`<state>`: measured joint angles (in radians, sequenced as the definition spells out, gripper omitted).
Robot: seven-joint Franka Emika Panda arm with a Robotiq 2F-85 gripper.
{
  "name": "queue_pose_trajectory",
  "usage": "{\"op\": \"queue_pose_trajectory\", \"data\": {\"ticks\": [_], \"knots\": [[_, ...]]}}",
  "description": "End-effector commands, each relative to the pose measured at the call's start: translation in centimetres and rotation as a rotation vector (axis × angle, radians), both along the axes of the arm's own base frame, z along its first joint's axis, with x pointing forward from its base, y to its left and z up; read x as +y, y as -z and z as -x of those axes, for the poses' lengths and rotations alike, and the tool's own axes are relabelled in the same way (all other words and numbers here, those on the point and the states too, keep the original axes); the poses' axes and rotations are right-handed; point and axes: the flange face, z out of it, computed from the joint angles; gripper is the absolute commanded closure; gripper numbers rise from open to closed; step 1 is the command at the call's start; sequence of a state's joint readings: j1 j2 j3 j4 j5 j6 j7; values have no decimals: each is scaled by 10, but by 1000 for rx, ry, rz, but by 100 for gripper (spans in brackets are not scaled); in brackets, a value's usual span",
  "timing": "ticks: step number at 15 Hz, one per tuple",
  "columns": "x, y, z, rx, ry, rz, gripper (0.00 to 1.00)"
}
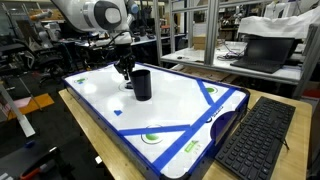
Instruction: Pick up the pen from the black cup and put it on the table.
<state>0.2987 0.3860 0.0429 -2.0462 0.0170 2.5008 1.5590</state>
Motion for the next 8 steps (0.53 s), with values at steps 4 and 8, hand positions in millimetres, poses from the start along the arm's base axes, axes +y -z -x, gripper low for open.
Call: {"op": "queue_pose_trajectory", "data": {"ticks": [4,8], "knots": [[-5,-22,-10,138,-89,-145,14],[-52,-65,-15,232,-99,-260,0]]}}
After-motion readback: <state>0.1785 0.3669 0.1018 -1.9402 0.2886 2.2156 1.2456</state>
